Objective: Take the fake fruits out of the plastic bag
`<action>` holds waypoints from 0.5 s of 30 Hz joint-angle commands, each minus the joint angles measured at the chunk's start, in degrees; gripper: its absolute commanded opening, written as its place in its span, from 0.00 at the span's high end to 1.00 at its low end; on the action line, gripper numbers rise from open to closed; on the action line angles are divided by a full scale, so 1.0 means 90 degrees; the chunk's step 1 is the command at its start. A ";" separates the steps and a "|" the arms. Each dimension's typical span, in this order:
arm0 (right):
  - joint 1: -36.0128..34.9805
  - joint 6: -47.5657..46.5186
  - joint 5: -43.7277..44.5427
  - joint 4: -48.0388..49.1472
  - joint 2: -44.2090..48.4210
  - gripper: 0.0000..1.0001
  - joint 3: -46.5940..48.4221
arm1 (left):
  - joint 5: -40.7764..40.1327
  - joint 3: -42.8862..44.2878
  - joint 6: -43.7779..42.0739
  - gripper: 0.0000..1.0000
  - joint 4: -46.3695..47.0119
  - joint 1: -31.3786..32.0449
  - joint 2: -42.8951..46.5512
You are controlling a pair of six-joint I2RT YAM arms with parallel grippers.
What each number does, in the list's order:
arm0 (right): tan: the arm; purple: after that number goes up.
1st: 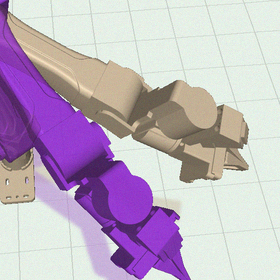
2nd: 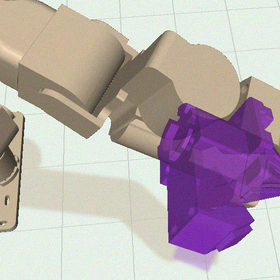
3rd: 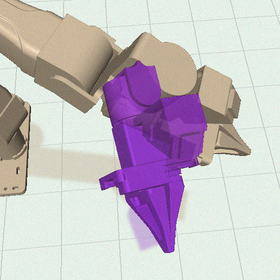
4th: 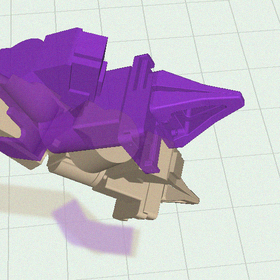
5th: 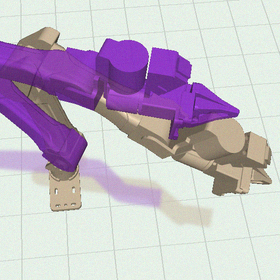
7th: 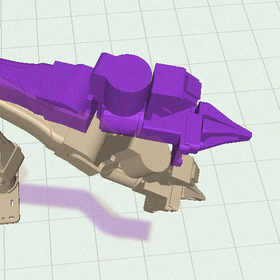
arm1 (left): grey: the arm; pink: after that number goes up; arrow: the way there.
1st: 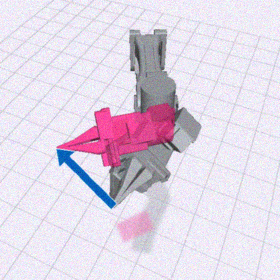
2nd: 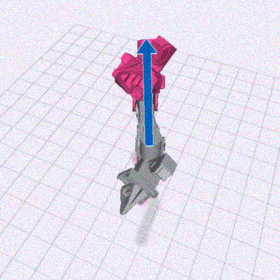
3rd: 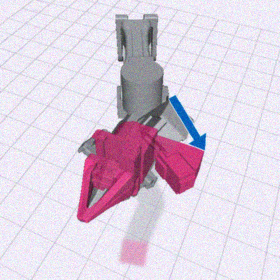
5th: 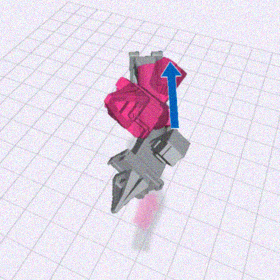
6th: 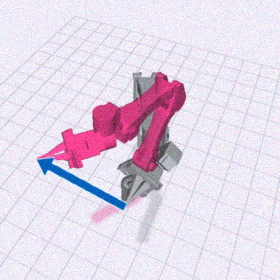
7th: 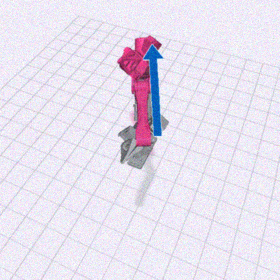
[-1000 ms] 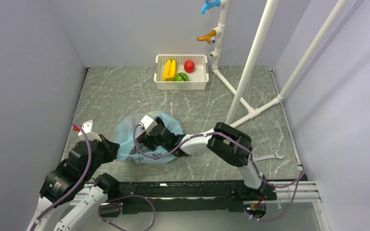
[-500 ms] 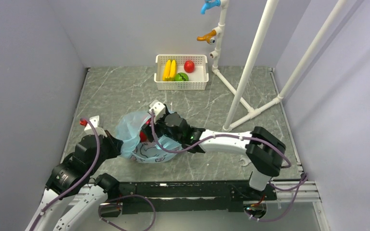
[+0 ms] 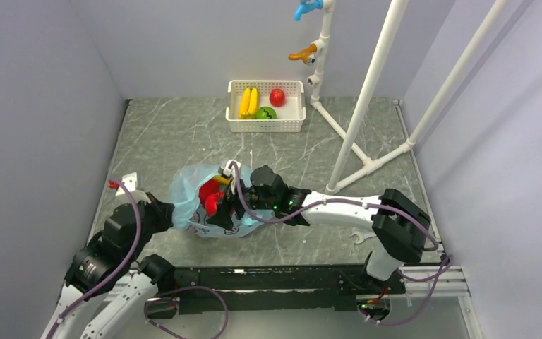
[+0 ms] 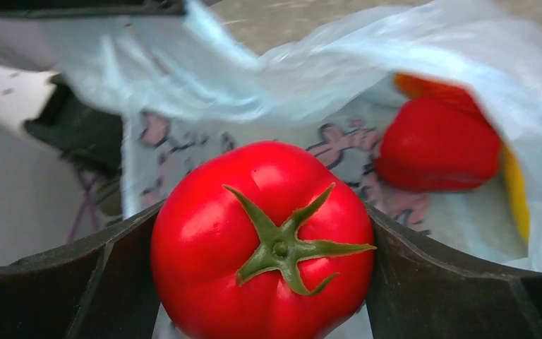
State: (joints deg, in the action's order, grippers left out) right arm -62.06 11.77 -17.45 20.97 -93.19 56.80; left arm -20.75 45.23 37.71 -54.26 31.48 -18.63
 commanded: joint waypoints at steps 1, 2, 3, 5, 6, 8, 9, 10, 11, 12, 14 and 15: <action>0.0016 0.0508 -0.1080 0.0084 0.0674 0.88 -0.0243 | -0.0353 -0.0046 -0.0007 1.00 0.0258 0.0015 0.0358; 0.0012 0.0563 -0.0977 0.0088 0.0843 0.88 -0.0330 | -0.0301 -0.0086 -0.0039 1.00 0.0320 0.0012 0.0415; 0.0011 0.0578 -0.0864 0.0042 0.1031 0.88 -0.0375 | -0.0249 -0.0109 -0.0053 1.00 0.0357 0.0015 0.0457; 0.0021 0.0497 -0.0629 -0.0192 0.1307 0.88 -0.0291 | -0.0182 -0.0110 -0.0070 1.00 0.0377 0.0010 0.0471; 0.0012 0.0471 -0.0534 -0.0381 0.1392 0.88 -0.0177 | -0.0190 -0.0079 -0.0084 1.00 0.0349 0.0016 0.0440; 0.0021 0.0334 -0.0290 -0.0576 0.1554 0.89 -0.0006 | -0.0169 0.0024 -0.0184 1.00 0.0307 0.0017 0.0358; 0.0025 0.0227 -0.0190 -0.0607 0.1634 0.89 0.0029 | -0.0181 0.0101 -0.0297 1.00 0.0330 0.0016 0.0316; 0.0023 0.0080 0.0096 -0.0702 0.1706 0.89 0.0096 | -0.0234 0.0169 -0.0414 1.00 0.0338 0.0017 0.0276; 0.0016 -0.0054 0.0393 -0.0877 0.1756 0.89 0.0212 | -0.0310 0.0252 -0.0506 1.00 0.0315 0.0015 0.0229; 0.0026 -0.0161 0.0825 -0.1065 0.1805 0.89 0.0381 | -0.0389 0.0343 -0.0580 1.00 0.0279 0.0011 0.0181; 0.0023 -0.0434 0.1726 -0.1382 0.1859 0.93 0.0707 | -0.0440 0.0460 -0.0635 1.00 0.0174 0.0017 0.0102; 0.0043 -0.0603 0.2190 -0.1425 0.1872 0.93 0.0863 | -0.0401 0.0446 -0.0634 1.00 0.0188 0.0017 0.0103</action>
State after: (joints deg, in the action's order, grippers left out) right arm -62.06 12.01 -13.43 11.68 -78.56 58.19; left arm -22.65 46.30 34.65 -53.45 31.48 -16.36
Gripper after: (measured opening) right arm 0.880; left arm 0.021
